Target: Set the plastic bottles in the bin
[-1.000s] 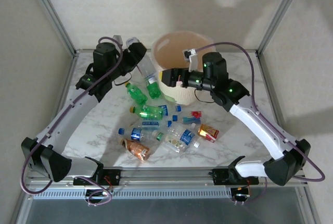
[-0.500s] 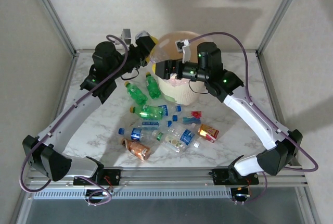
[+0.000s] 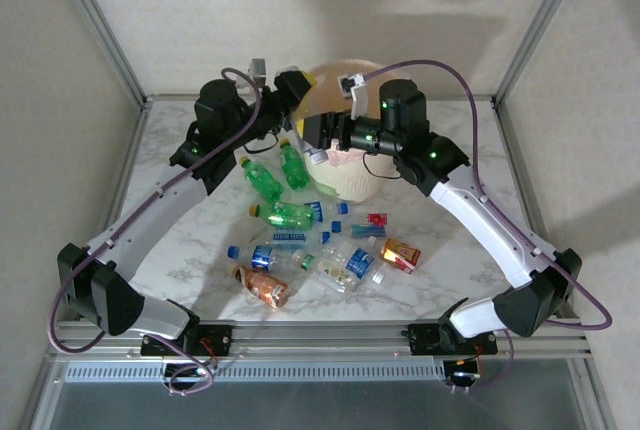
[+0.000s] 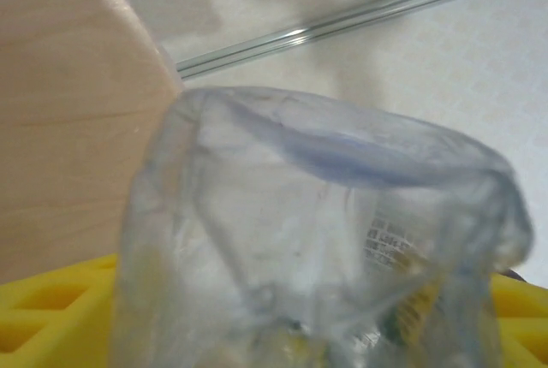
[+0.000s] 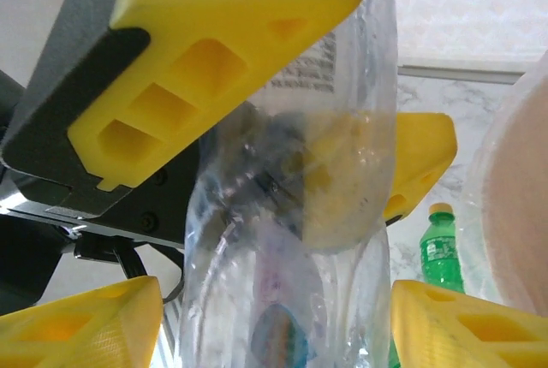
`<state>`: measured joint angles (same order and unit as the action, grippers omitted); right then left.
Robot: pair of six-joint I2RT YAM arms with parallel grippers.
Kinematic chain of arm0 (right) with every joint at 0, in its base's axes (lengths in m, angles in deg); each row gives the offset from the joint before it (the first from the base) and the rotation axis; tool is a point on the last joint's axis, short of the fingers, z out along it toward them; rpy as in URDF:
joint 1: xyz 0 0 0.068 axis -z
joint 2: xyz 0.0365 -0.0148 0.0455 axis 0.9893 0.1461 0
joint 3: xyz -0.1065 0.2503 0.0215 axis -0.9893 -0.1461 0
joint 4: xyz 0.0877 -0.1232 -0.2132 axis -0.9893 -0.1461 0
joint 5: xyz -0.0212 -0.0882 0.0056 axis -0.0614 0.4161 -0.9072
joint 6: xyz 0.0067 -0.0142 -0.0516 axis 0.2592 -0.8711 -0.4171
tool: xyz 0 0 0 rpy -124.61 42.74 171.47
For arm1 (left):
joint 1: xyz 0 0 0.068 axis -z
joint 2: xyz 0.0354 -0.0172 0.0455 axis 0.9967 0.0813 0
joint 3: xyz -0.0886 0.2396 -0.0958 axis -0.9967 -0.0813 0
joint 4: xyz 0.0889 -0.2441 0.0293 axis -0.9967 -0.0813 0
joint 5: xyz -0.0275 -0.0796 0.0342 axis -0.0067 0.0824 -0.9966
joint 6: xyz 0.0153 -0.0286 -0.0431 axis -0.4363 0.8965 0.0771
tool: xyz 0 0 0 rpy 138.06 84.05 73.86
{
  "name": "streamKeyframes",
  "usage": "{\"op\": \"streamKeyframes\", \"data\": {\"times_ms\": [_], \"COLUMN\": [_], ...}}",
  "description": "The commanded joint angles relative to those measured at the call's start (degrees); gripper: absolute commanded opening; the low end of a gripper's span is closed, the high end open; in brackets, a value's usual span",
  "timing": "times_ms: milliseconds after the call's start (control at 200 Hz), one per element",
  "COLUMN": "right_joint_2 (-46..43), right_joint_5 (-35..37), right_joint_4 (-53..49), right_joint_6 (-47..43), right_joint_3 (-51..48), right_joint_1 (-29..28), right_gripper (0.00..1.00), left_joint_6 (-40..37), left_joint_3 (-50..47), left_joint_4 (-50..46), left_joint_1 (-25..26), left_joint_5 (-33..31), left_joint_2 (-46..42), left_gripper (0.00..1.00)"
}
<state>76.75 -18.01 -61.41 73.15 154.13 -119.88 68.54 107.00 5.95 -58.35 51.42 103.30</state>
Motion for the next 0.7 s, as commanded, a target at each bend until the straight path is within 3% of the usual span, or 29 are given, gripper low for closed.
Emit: {"op": "streamKeyframes", "data": {"times_ms": [0, 225, 421, 691], "right_joint_2": [-2.1, -1.9, -0.5, 0.3], "right_joint_5": [1.6, 1.9, 3.9, 4.3], "right_joint_4": [-0.1, -0.2, -2.2, -2.0], "right_joint_6": [-0.3, 0.4, 0.2, 0.1], "right_joint_3": [0.4, 0.2, 1.2, 2.7], "right_joint_1": [-0.5, -0.5, -0.5, -0.5], "right_gripper": [0.68, 0.65, 0.86, 0.69], "left_joint_6": [0.2, 1.8, 4.1, 4.9], "left_joint_3": [3.0, 4.5, 5.0, 6.6], "left_joint_4": [0.9, 2.2, 4.9, 6.0], "left_joint_1": [0.5, 0.4, 0.6, 1.4], "left_joint_5": [-0.7, -1.0, -1.0, -1.8], "left_joint_2": [0.9, 2.9, 3.9, 6.0], "left_gripper": [0.71, 0.63, 0.62, 0.62]}}
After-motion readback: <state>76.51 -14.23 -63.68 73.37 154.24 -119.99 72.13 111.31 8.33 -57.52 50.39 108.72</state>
